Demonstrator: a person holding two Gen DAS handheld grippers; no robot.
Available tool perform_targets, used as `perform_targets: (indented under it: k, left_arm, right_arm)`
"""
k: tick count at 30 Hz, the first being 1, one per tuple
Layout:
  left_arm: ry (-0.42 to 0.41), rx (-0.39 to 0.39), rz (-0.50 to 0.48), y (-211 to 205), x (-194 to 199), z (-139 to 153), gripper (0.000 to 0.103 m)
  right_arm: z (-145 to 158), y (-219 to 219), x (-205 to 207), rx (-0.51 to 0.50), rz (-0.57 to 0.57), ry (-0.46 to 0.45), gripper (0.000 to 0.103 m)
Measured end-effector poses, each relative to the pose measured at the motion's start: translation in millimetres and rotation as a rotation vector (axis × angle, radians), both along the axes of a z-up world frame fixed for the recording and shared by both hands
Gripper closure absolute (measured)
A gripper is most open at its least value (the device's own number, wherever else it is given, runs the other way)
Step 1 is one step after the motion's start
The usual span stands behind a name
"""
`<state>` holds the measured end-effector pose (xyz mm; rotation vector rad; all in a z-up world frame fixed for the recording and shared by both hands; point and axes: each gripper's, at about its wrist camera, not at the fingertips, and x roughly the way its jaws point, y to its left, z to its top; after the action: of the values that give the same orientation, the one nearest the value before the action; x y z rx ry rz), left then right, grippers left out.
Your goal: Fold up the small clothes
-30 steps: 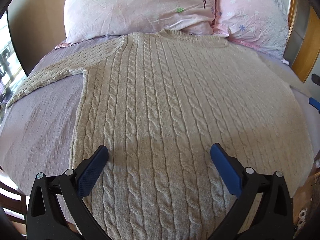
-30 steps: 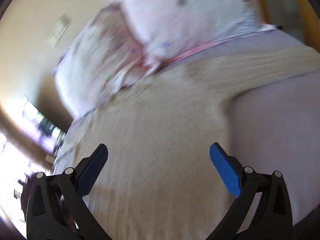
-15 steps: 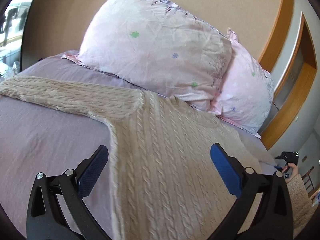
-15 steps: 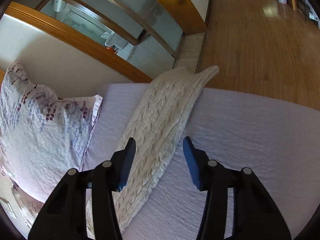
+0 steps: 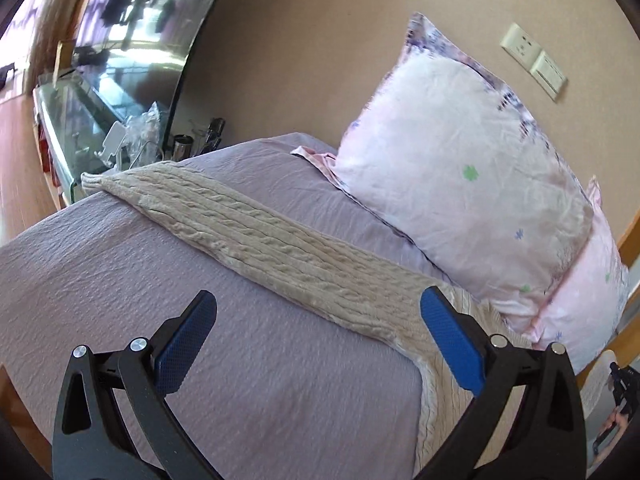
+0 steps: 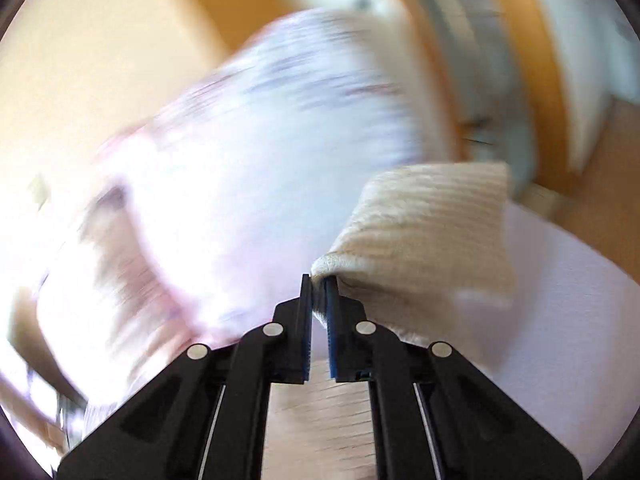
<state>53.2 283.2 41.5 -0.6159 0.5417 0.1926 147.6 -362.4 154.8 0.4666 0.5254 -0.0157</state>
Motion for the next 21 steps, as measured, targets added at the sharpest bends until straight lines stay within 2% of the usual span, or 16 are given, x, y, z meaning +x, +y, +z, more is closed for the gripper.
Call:
perform_targets:
  k: [2, 3, 5, 7, 9, 11, 13, 16, 19, 21]
  left_arm:
    - [-0.015, -0.059, 0.025, 12, 4, -4, 0.001]
    - [-0.007, -0.079, 0.044, 19, 7, -6, 0.001]
    - [0.012, -0.111, 0.068, 30, 14, -12, 0.001]
    - [0.048, -0.161, 0.097, 45, 21, -21, 0.002]
    - [0.076, -0.252, 0.13, 63, 24, -33, 0.009]
    - [0.048, -0.326, 0.169, 78, 22, -39, 0.015]
    - [0.054, -0.35, 0.208, 92, 24, -40, 0.018]
    - [0.055, -0.41, 0.254, 114, 27, -45, 0.03]
    - [0.052, -0.475, 0.315, 137, 30, -52, 0.049]
    - [0.065, -0.516, 0.363, 151, 31, -58, 0.074]
  right_arm:
    - [-10, 87, 15, -0.018, 0.247, 0.026, 0.097]
    - [-25, 128, 23, -0.027, 0.371, 0.08, 0.097]
    - [-63, 191, 38, -0.026, 0.582, 0.242, 0.094]
    - [-92, 214, 40, 0.007, 0.663, 0.333, 0.091]
    - [-95, 206, 31, 0.015, 0.646, 0.32, 0.077]
    - [-91, 181, 29, 0.027, 0.59, 0.285, 0.053]
    - [-83, 156, 20, 0.049, 0.535, 0.263, 0.05]
    - [-70, 128, 7, 0.067, 0.463, 0.234, 0.047]
    - [-64, 104, -8, 0.09, 0.418, 0.212, 0.044]
    - [-62, 93, -12, 0.101, 0.402, 0.199, 0.043]
